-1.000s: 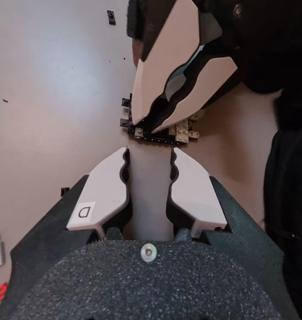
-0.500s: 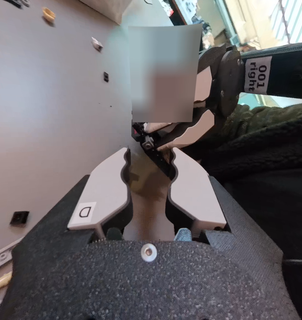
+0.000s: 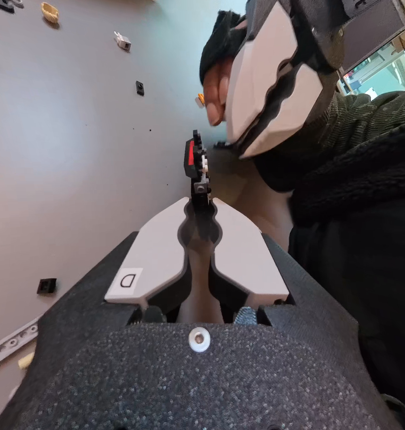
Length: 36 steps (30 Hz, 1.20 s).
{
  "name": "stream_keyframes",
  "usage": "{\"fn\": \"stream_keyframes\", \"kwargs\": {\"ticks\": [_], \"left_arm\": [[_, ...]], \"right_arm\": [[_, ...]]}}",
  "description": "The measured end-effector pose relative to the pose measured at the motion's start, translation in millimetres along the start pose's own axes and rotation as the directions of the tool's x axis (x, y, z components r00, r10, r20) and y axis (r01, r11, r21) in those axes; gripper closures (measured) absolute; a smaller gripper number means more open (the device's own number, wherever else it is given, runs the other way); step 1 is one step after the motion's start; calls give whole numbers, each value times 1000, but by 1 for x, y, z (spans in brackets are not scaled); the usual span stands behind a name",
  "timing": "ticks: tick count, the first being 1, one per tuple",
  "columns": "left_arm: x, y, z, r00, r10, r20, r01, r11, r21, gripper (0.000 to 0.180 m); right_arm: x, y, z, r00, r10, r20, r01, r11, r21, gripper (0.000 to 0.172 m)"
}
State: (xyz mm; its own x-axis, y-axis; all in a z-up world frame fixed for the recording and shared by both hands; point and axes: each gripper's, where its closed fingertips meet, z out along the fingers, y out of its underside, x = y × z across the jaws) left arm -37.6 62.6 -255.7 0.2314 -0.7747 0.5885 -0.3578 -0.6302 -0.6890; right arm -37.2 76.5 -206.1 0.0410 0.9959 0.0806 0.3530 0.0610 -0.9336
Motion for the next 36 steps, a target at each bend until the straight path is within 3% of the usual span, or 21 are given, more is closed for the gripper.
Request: {"fn": "stream_keyframes", "kwargs": {"ticks": [4, 7, 10, 14, 18, 21, 24, 29, 31, 34, 36], "left_arm": [[-8, 7, 3, 995, -100, -12, 99, 995, -31, 166], [-19, 2, -3, 997, -35, 75, 36, 999, -15, 140], [-21, -10, -17, 992, 43, 121, -50, 998, 50, 140], [8, -26, -24, 998, 25, -64, -15, 987, 163, 148], [26, -28, -20, 972, -49, -231, 90, 981, 169, 156], [31, -25, -18, 955, -88, -282, 132, 981, 143, 171], [32, -22, -21, 960, -66, -273, 103, 987, 122, 173], [25, -20, -50, 989, 105, -106, -95, 991, 94, 174], [7, -32, -82, 988, 137, 77, -146, 979, 139, 175], [-40, -32, -134, 891, 108, 440, -175, 978, 115, 174], [-57, -17, -147, 870, 52, 490, -107, 991, 85, 174]], "right_arm": [[15, -13, -14, 995, 102, -18, -100, 991, 91, 167], [15, -7, -14, 996, 84, -21, -83, 995, 52, 167], [7, -1, -8, 999, 35, 2, -35, 999, 13, 167], [-6, 3, 1, 993, -114, -4, 114, 993, -26, 166], [-15, 1, 7, 961, -273, -42, 270, 960, -69, 166], [-17, 2, 11, 923, -378, -76, 368, 922, -117, 167], [-19, 1, 13, 898, -431, -92, 419, 899, -126, 166], [-12, -6, 7, 912, -389, -128, 380, 921, -86, 168], [-4, -8, 1, 933, -329, -145, 323, 944, -61, 167], [8, -3, -3, 950, -264, -167, 257, 964, -63, 166], [11, 4, 0, 957, -239, -164, 229, 970, -81, 166]]}}
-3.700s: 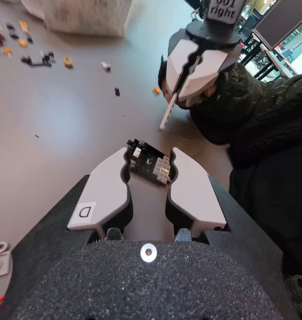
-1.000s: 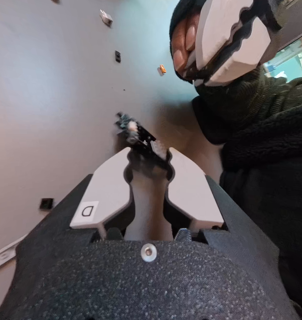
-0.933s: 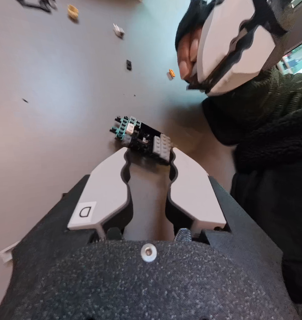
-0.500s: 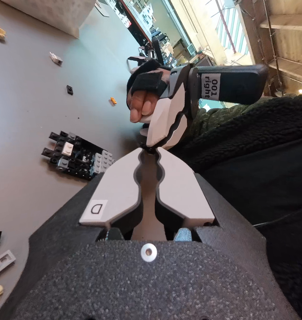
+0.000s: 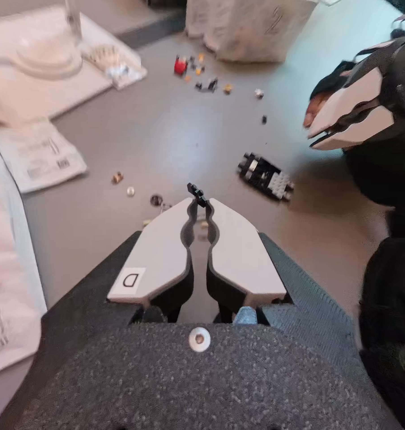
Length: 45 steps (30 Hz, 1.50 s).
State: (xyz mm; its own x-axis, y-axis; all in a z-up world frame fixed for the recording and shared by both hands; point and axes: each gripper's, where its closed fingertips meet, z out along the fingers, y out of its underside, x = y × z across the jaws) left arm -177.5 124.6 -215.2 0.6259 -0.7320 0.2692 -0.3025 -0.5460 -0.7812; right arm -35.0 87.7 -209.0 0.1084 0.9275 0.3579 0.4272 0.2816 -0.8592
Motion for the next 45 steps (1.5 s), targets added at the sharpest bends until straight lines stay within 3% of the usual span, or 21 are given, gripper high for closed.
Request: {"fn": "stream_keyframes", "kwargs": {"ticks": [2, 5, 7, 10, 14, 19, 22, 26, 31, 33, 35, 39, 42, 45], "left_arm": [[-14, 22, 6, 998, -55, 43, 59, 993, -103, 173], [-31, 40, 18, 991, -29, 129, 53, 981, -186, 173], [-34, 52, 23, 989, 13, 149, 27, 965, -260, 159], [-29, 63, 27, 978, 161, 129, -106, 929, -355, 141], [-24, 54, 30, 916, 391, 95, -326, 859, -396, 150], [-20, 51, 44, 817, 571, -78, -531, 694, -486, 155], [-19, 45, 57, 771, 609, -185, -611, 627, -483, 156], [-10, 58, 63, 770, 522, -367, -634, 563, -530, 162], [-6, 62, 61, 790, 451, -416, -612, 539, -579, 175], [-13, 55, 58, 790, 512, -337, -603, 551, -577, 176], [-10, 32, 42, 818, 534, -213, -559, 652, -512, 175], [-39, -9, -46, 850, 466, 247, -329, 834, -443, 175], [-80, 13, -139, 750, 322, 578, -28, 888, -458, 174], [-97, 54, -202, 667, 149, 730, 230, 891, -392, 174]], "right_arm": [[-2, 6, 4, 1000, 2, 7, -2, 1000, -26, 166], [-4, 12, 7, 1000, -12, 9, 13, 998, -66, 167], [-4, 14, 7, 1000, -9, 9, 10, 997, -75, 167], [-3, 14, 6, 1000, 3, 8, -3, 997, -74, 167], [-1, 16, 6, 1000, 9, 2, -9, 996, -90, 168], [-2, 18, 7, 1000, 12, 13, -11, 994, -105, 170], [-3, 18, 6, 1000, 11, 17, -9, 994, -111, 170], [-1, 19, 4, 1000, 14, 14, -13, 993, -115, 170], [1, 21, 2, 1000, 25, 15, -23, 993, -114, 171], [2, 21, 1, 1000, 20, 8, -19, 993, -117, 172], [5, 20, -1, 1000, 15, -5, -15, 993, -114, 172], [13, 19, -6, 999, 33, -29, -35, 994, -101, 172], [17, 19, -7, 998, 50, -43, -54, 994, -100, 172], [18, 17, -8, 998, 47, -51, -52, 994, -96, 172]]}}
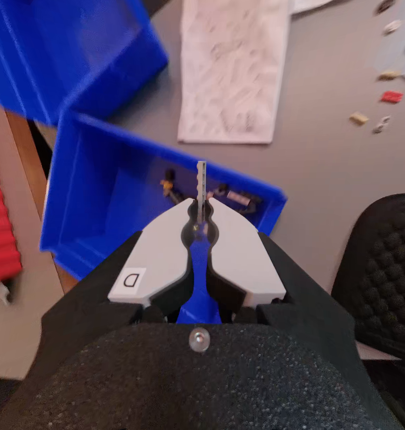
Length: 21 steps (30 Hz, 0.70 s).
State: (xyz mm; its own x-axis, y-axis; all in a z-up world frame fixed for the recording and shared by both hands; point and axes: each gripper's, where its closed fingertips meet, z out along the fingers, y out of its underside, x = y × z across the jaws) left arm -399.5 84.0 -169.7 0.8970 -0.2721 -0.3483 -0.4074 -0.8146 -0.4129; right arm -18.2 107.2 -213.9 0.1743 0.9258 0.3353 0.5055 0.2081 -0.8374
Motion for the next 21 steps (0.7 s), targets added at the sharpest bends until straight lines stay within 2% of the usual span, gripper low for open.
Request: {"fn": "stream_keyframes", "kwargs": {"ticks": [3, 6, 9, 11, 12, 14, 16, 18, 21], "left_arm": [[-12, 43, 12, 993, -115, -13, 112, 984, -139, 169], [-9, 59, 22, 991, -131, -15, 126, 974, -186, 155], [-13, 46, 23, 993, -108, 52, 113, 987, -117, 143], [-11, 17, 14, 993, -71, 95, 69, 997, 26, 144], [0, -2, 8, 997, -43, 71, 34, 992, 120, 145], [42, -43, -4, 997, 68, -42, -52, 951, 305, 146], [100, -75, -15, 953, 244, -177, -139, 876, 463, 142], [163, -97, -21, 861, 415, -295, -182, 793, 582, 139], [243, -110, -15, 704, 569, -425, -211, 739, 640, 136]], "right_arm": [[1, 1, 1, 1000, 5, -5, -5, 1000, -10, 172], [1, 4, 2, 1000, 7, -7, -7, 1000, -23, 172], [1, 9, 3, 1000, 19, 5, -19, 999, -41, 172], [-1, 14, 4, 999, 28, 29, -27, 998, -54, 170], [-5, 18, 5, 998, 37, 58, -33, 997, -70, 170], [-15, 27, 7, 989, 60, 135, -46, 993, -109, 168], [-26, 32, 8, 975, 80, 209, -53, 990, -130, 165], [-34, 37, 9, 962, 90, 256, -52, 987, -153, 158], [-38, 45, 11, 958, 96, 270, -46, 981, -187, 153]]}}
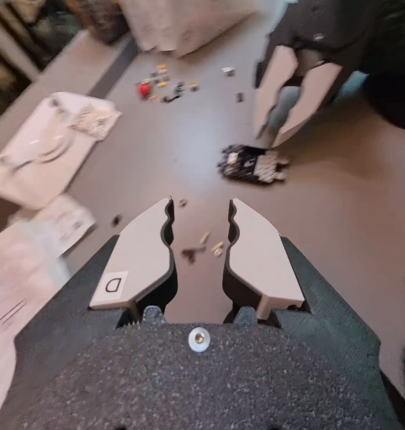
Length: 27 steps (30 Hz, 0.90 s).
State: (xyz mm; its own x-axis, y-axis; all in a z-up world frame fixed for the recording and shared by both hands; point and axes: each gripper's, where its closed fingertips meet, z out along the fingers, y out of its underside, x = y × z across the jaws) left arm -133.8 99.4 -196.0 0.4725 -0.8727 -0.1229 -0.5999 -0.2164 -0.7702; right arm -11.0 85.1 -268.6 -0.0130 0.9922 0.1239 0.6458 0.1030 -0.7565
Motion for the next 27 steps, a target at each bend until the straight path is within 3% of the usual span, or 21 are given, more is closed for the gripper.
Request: {"fn": "stream_keyframes", "kwargs": {"ticks": [3, 8, 13, 20, 25, 27], "left_arm": [[32, 0, 54, 985, -26, -173, 18, 999, -47, 129], [49, 16, 104, 947, -141, -288, 104, 985, -140, 127], [53, 22, 110, 940, -163, -300, 124, 982, -144, 128], [55, 24, 114, 921, -208, -328, 170, 975, -142, 129], [58, 15, 110, 853, -335, -400, 315, 942, -117, 130], [62, 9, 106, 796, -389, -464, 384, 917, -111, 131]], "right_arm": [[14, 4, 1, 998, 41, -57, -41, 999, 2, 153], [31, 11, 10, 991, 110, -77, -111, 994, -19, 146], [31, 8, 23, 998, 43, -55, -47, 996, -72, 142], [26, 10, 28, 993, -102, -58, 93, 986, -139, 155], [20, -2, 22, 991, -99, -87, 95, 995, -44, 157], [19, -13, 16, 990, -99, -104, 102, 995, 22, 157]]}}
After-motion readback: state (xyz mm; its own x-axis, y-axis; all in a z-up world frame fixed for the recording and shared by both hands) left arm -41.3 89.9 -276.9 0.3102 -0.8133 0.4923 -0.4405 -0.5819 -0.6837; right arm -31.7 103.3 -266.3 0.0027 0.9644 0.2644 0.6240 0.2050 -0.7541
